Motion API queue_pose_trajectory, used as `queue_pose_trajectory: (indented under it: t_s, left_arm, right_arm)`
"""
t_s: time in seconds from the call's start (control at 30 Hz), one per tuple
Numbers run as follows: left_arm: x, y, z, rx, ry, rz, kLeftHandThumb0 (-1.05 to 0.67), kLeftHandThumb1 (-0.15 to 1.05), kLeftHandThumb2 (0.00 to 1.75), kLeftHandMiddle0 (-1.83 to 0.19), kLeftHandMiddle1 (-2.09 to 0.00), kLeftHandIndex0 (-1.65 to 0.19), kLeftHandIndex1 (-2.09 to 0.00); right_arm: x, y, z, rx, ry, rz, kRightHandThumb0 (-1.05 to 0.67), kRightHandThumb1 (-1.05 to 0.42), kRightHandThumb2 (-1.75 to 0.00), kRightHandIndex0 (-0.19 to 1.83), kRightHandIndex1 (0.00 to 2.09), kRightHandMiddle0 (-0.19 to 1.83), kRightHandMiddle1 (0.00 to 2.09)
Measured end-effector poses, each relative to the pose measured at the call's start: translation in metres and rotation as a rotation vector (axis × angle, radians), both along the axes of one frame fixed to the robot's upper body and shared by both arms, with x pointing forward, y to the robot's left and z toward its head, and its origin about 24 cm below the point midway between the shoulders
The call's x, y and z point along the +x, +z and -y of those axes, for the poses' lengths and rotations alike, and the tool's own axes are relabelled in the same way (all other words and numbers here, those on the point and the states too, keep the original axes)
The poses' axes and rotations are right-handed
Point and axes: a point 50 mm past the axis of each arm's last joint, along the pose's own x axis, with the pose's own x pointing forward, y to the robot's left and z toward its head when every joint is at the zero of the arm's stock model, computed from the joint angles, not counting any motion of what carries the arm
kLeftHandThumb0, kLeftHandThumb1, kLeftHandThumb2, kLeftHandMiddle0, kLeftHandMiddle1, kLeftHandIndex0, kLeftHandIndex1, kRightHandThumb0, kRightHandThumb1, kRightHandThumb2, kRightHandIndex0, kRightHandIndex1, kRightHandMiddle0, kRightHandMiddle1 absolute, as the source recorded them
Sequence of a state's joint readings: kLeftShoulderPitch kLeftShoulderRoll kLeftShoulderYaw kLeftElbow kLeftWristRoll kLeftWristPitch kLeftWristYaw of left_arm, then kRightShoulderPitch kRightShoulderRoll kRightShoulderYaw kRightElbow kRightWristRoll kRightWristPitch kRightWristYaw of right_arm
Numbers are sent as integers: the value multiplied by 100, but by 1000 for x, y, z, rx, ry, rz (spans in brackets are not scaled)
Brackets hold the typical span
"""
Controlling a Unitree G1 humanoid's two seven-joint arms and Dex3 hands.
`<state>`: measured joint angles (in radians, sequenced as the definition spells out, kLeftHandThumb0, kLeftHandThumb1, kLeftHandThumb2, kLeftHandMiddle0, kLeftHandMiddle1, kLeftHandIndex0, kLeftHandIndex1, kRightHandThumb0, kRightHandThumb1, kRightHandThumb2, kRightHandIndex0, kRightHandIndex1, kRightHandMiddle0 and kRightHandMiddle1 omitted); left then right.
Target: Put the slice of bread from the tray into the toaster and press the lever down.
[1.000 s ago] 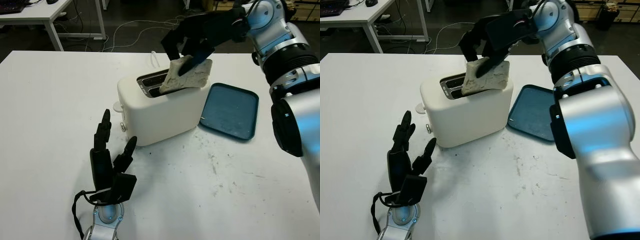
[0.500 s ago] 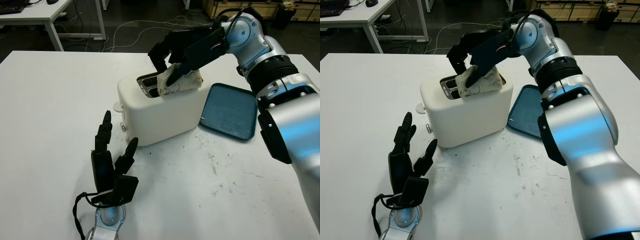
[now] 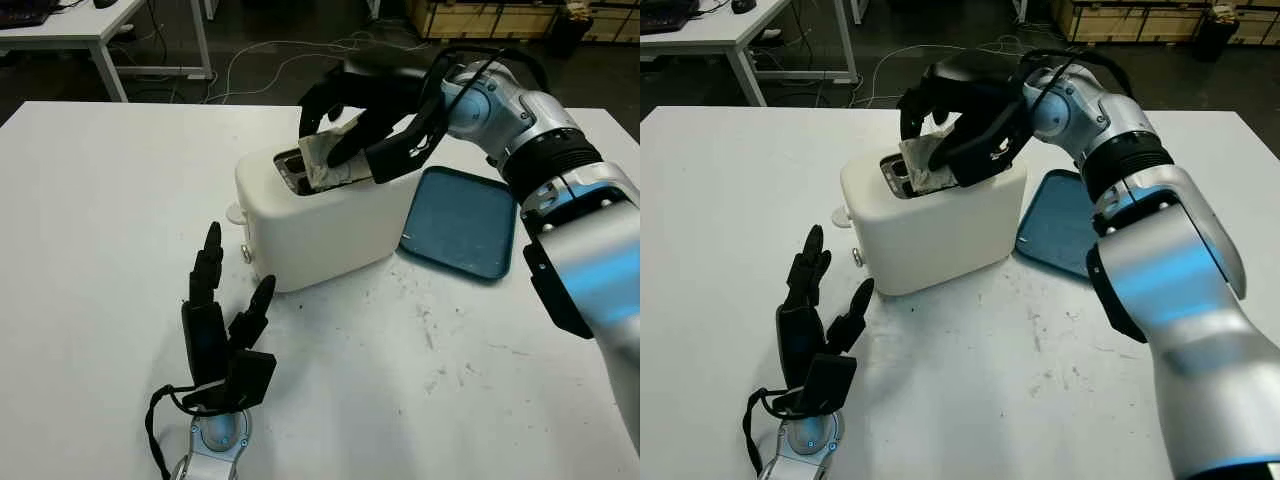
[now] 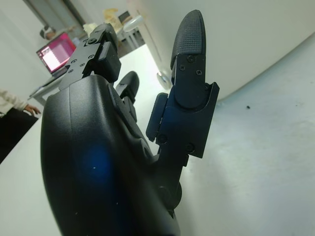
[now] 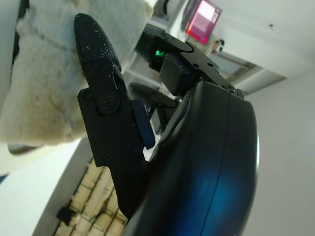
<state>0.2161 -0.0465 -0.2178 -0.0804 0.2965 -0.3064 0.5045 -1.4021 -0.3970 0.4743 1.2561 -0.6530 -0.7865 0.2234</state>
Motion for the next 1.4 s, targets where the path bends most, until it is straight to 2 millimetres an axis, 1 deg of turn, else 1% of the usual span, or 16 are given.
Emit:
queue_pose_trajectory:
  t_s: [0.17,0.23,0.47,0.6,0.73,0.83,0.93,1.0,1.1,1.2,1.23,1.3,1.4]
  left_arm:
    - [1,0,0,8,-3,-2,-62,92,32,-6,-61,-26,-1]
    - [1,1,0,10,-2,-1,-61,92,31,-5,-60,-25,-1]
    - [4,1,-2,13,0,3,-62,92,31,-6,-61,-26,-1]
    - [5,0,-2,15,-10,-4,-62,92,32,-5,-60,-25,0]
    - [5,0,-3,12,-14,-6,-61,92,32,-5,-60,-25,0]
    - [5,0,-4,14,-12,-7,-60,92,33,-5,-60,-25,0]
    - [5,0,-5,15,-12,-8,-60,92,33,-4,-60,-24,0]
    - [5,-1,-5,10,-13,-10,-60,92,32,-4,-60,-24,0]
    - [4,-2,-6,3,-16,-18,-62,92,32,-4,-60,-24,0]
    - [3,-3,-7,11,-15,-23,-63,92,34,-4,-60,-25,0]
    - [3,-2,-7,13,-14,-21,-63,92,33,-4,-60,-25,0]
    - [3,-1,-7,13,-17,-17,-61,92,33,-4,-60,-25,0]
    - [3,-1,-7,12,-22,-17,-60,92,32,-4,-60,-24,0]
  right_arm:
    - [3,16,7,52,-50,44,-74,-90,0,15,75,62,8]
    - [3,23,10,82,-63,64,-72,-90,0,13,79,62,6]
    - [5,44,26,198,-124,119,-65,-91,0,13,80,60,3]
    - [4,54,33,300,-137,125,-66,-91,0,16,82,62,4]
    - [5,63,45,408,-174,115,-65,-88,0,19,81,62,3]
    - [4,68,57,468,-190,100,-71,-89,0,28,75,62,3]
    - [2,71,71,549,-183,53,-69,-84,0,32,72,61,1]
    - [1,69,82,632,-170,-24,-63,-79,0,32,70,59,0]
    - [-1,60,105,710,-180,-138,-61,-74,0,29,66,56,0]
    - [-5,50,128,687,-218,-233,-70,-72,0,20,47,46,0]
    - [-7,45,135,677,-229,-266,-72,-71,0,21,38,44,0]
    - [-10,33,151,677,-243,-353,-77,-71,0,21,22,38,0]
    - [-15,7,164,690,-256,-446,-86,-76,-2,21,10,32,0]
